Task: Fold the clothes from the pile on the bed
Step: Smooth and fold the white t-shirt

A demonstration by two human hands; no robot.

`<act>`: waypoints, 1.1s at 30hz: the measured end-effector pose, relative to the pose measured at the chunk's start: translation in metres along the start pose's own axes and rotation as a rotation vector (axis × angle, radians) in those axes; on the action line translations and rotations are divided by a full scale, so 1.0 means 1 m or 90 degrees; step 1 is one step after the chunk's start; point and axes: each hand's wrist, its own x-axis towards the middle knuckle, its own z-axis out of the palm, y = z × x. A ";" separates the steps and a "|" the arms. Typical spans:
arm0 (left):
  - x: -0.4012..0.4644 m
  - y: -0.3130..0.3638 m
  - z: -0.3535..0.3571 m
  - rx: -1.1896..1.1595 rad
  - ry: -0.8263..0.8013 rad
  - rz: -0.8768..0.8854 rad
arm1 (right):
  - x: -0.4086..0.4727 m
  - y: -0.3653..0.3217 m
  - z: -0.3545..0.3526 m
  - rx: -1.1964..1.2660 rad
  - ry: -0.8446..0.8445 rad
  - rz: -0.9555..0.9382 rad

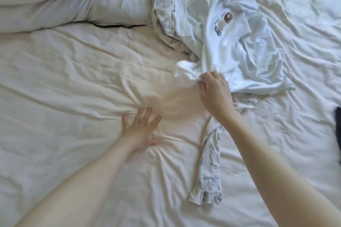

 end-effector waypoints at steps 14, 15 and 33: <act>-0.240 0.106 -0.088 -0.914 -0.091 -0.122 | -0.247 -0.102 -0.107 0.249 -0.133 -0.064; -0.257 0.106 -0.088 -0.895 -0.068 -0.139 | -0.255 -0.112 -0.116 0.264 -0.139 -0.063; -0.547 0.025 -0.088 -0.540 0.092 0.051 | -0.358 -0.240 -0.184 0.542 -0.357 0.675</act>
